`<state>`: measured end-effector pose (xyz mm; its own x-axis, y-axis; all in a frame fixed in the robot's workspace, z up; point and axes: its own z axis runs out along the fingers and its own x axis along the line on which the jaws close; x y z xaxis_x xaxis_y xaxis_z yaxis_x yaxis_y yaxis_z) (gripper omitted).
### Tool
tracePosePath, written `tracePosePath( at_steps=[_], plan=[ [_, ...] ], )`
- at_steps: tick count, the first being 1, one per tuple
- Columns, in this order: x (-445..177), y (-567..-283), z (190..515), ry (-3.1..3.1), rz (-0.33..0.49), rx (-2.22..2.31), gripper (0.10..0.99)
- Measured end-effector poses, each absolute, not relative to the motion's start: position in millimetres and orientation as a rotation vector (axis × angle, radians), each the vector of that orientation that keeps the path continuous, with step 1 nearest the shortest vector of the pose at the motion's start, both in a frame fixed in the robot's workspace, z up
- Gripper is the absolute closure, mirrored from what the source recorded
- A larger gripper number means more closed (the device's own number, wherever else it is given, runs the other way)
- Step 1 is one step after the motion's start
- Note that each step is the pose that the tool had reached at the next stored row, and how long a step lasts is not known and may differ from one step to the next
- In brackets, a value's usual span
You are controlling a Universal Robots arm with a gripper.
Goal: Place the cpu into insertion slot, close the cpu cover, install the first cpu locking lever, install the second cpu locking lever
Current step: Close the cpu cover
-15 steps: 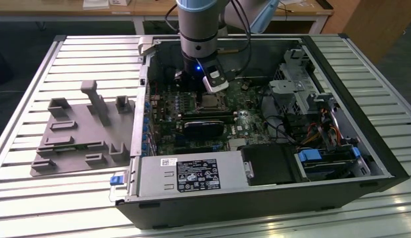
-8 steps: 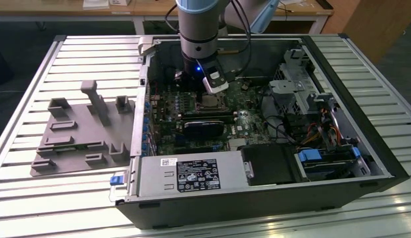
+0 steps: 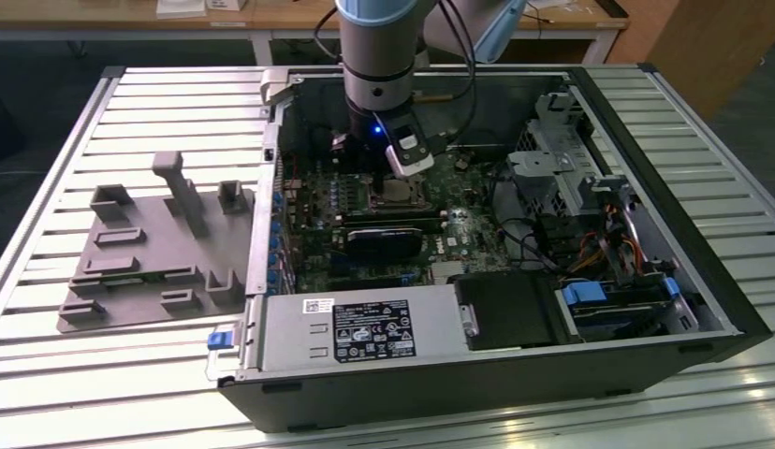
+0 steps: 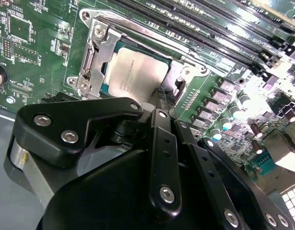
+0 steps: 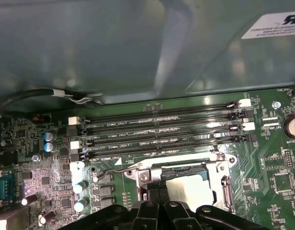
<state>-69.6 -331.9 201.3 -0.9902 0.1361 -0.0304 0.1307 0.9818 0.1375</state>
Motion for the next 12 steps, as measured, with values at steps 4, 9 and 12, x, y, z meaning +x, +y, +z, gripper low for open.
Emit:
tracePosePath(
  at_steps=[4, 9, 12],
  plan=[
    [-69.6, -331.9, 202.4, 3.087, 0.229, 0.208, 0.984],
    [-69.6, -333.2, 203.2, 3.086, 0.251, 0.209, 0.984],
    [-69.6, -336.1, 203.1, 3.086, 0.259, 0.209, 0.984]
  ],
)
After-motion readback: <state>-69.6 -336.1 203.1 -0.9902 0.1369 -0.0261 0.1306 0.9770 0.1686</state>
